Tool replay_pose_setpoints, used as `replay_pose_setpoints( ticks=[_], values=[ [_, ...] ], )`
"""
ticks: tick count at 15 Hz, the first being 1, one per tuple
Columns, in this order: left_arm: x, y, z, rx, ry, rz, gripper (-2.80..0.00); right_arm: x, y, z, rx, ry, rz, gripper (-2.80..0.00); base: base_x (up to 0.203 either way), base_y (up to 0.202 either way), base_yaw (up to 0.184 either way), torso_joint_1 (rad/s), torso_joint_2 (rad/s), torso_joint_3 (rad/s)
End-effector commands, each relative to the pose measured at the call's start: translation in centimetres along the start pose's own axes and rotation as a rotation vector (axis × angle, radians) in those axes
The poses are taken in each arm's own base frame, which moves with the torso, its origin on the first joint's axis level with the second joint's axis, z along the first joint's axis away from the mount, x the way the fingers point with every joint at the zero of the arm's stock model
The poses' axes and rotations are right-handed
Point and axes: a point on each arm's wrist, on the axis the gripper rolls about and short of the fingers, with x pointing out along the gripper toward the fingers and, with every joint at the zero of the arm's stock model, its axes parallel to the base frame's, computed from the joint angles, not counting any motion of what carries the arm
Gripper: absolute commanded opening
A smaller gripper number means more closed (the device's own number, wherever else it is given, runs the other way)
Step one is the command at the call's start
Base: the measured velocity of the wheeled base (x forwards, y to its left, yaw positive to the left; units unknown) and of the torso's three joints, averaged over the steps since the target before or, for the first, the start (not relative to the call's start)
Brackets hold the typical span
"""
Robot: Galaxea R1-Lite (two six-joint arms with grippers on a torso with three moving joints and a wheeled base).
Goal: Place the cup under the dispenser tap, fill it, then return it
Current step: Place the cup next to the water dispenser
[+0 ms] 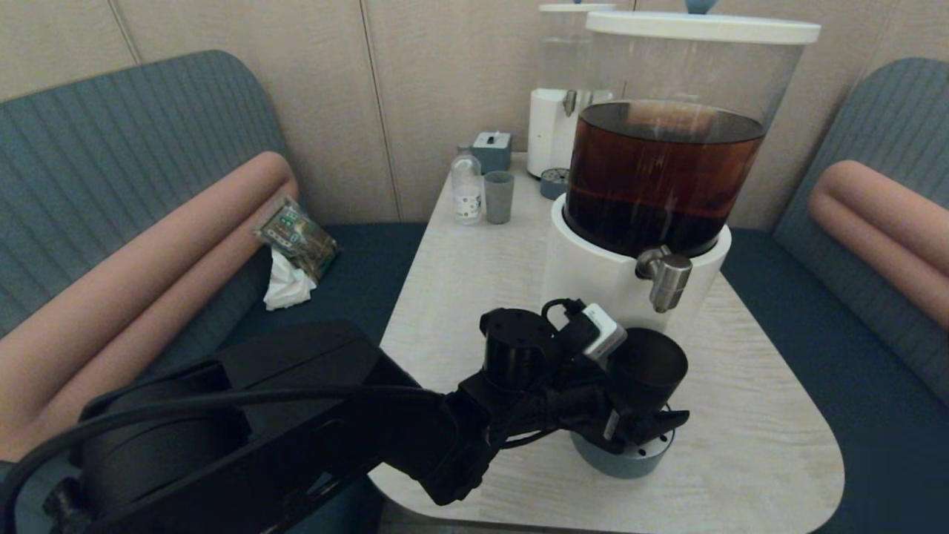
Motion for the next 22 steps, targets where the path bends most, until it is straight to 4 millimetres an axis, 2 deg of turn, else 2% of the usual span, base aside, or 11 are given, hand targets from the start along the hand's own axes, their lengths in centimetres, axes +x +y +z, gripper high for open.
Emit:
replay_pose_setpoints(
  ticks=[1,9,10,18,22],
  values=[
    [0.1,0.0,-0.2,0.001,-0.002,-0.002,0.0,0.0,0.0,0.0,0.0,0.001,0.001,-2.8,0.0,0.0,0.0,0.0,0.0,0.0],
    [0.4,0.2,-0.3,-0.006,0.006,-0.001,0.0,0.0,0.0,0.0,0.0,0.0,0.001,-2.8,0.0,0.0,0.0,0.0,0.0,0.0],
    [0.4,0.2,-0.3,-0.006,0.005,0.001,-2.8,0.0,0.0,0.0,0.0,0.001,0.001,-2.8,0.0,0.0,0.0,0.0,0.0,0.0],
    [0.2,0.1,0.1,0.001,-0.004,0.012,-2.8,0.0,0.0,0.0,0.0,0.003,0.001,-2.8,0.0,0.0,0.0,0.0,0.0,0.0],
    [-0.6,-0.3,-0.1,-0.009,0.022,0.045,-2.8,0.0,0.0,0.0,-0.001,0.0,0.001,-2.8,0.0,0.0,0.0,0.0,0.0,0.0]
  ],
)
